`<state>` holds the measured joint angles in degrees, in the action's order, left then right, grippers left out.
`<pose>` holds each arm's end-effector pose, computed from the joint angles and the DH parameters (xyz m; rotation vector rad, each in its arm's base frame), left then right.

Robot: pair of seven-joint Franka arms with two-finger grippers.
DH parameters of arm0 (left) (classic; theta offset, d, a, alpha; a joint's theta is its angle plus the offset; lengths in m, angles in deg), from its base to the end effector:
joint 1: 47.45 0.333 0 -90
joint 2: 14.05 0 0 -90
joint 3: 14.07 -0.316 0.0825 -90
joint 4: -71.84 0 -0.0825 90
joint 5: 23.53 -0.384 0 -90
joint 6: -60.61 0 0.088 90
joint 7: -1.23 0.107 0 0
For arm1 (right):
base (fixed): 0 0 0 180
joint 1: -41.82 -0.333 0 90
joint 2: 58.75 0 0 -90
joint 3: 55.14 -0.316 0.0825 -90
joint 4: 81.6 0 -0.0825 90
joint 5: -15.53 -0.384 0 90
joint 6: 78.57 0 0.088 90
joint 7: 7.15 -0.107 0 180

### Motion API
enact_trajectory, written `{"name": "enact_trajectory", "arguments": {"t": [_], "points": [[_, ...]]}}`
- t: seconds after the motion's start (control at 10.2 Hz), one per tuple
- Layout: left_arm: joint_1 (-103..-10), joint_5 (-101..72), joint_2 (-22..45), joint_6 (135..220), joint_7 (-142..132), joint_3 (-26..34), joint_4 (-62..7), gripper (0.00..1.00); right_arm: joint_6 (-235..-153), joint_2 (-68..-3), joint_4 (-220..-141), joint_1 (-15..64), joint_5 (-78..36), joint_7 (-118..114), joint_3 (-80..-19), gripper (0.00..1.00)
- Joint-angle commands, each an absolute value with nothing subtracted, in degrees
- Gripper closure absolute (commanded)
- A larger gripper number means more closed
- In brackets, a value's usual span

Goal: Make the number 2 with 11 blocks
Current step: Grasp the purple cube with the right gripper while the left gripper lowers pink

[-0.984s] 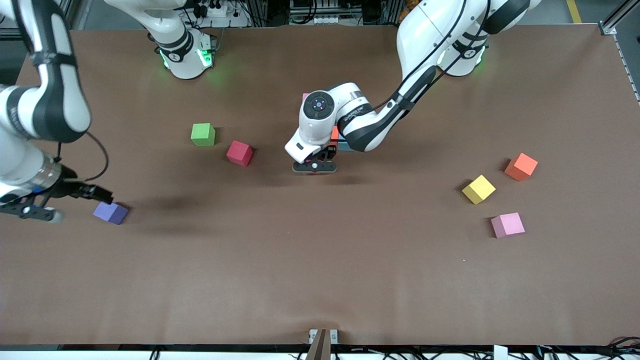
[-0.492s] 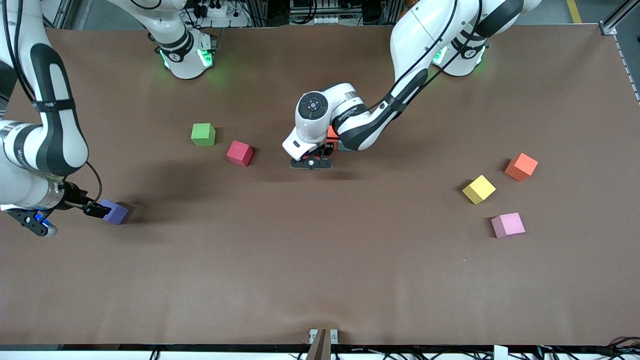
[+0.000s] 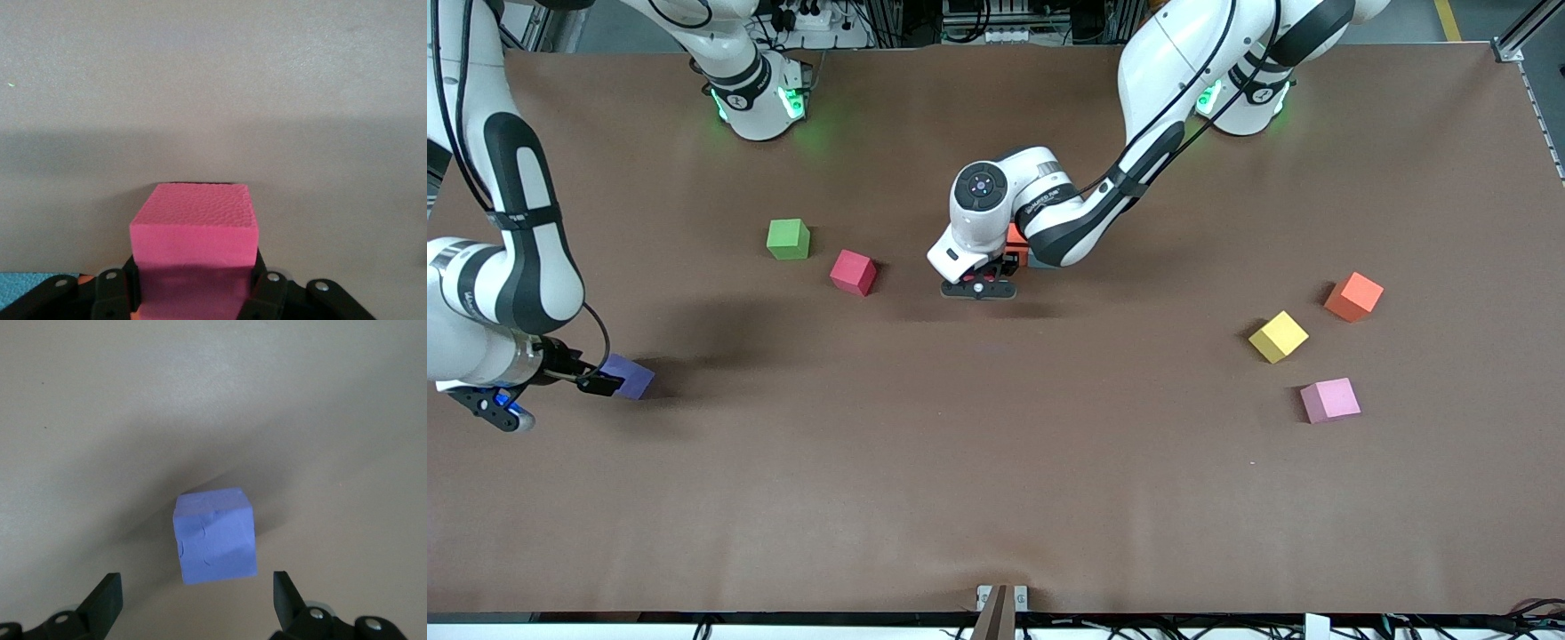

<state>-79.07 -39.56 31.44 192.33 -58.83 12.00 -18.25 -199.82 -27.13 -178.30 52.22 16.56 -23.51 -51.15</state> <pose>0.4179 -0.5626 0.2090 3.0629 -0.0328 -0.1247 0.6427 -0.1611 0.2692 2.9791 -0.7899 -0.1872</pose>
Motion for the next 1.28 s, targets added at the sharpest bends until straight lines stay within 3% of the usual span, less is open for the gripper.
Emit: {"name": "enact_trajectory", "arguments": {"t": [0.0, 1.18], "points": [[-79.9, -39.5, 32.3, 191.5, -59.5, 11.5, -16.9, 0.47, -201.9, -23.9, -175.8, 54.8, 17.1, -21.1, -52.3, 0.0], [-80.9, -39.4, 33.0, 191.5, -59.5, 11.5, -16.8, 0.47, -205.3, -19.0, -176.1, 54.9, 16.5, -20.7, -52.4, 0.0]]}}
